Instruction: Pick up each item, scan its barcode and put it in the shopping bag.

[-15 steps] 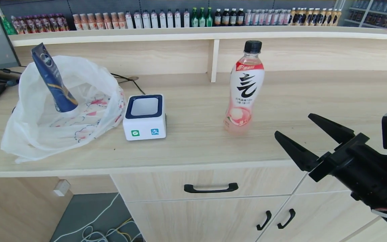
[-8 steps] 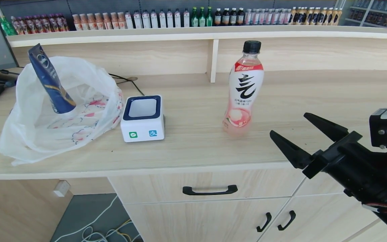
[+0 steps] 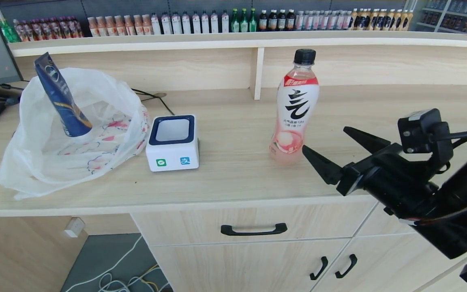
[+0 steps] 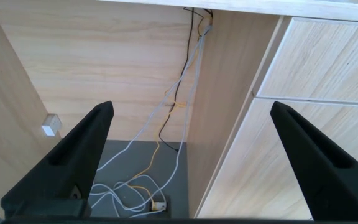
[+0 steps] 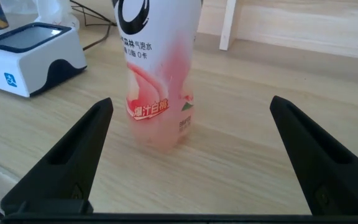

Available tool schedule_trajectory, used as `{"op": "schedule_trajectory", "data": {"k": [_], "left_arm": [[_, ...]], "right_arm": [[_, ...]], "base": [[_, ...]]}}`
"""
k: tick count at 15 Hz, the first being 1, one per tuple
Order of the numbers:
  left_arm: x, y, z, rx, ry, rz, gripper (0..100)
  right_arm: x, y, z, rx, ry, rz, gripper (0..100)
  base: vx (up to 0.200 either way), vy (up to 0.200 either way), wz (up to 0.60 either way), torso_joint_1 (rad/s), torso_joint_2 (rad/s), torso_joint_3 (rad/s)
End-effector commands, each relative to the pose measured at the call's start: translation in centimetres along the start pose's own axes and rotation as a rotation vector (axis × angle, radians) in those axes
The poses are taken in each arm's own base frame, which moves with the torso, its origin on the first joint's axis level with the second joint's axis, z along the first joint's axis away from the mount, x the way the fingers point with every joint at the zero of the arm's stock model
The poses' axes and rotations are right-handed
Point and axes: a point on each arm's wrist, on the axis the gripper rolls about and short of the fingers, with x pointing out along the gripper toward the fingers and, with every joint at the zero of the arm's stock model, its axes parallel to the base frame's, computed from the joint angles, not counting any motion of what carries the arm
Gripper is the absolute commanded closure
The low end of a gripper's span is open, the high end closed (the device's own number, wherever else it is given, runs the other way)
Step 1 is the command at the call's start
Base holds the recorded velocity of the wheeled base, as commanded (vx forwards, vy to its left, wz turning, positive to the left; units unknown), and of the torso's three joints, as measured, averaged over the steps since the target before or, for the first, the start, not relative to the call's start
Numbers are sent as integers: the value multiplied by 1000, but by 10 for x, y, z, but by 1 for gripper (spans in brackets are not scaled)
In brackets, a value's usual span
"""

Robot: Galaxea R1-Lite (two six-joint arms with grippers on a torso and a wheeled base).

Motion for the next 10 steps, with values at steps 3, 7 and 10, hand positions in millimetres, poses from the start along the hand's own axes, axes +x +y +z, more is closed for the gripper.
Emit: {"op": "schedule_trajectory", "data": {"k": [3,7,10], "left_arm": [[0,0,0,-1,0,0,0],[0,0,0,-1,0,0,0],[0,0,0,-1,0,0,0]], "right_arm": [[27,3,17,1,18,-25,0],[39,5,27,-2,48,-65,0],[43,11,23,-1,59,-52,0]], "base": [[0,0,0,0,0,0],[0,0,0,0,0,0],[0,0,0,0,0,0]]}}
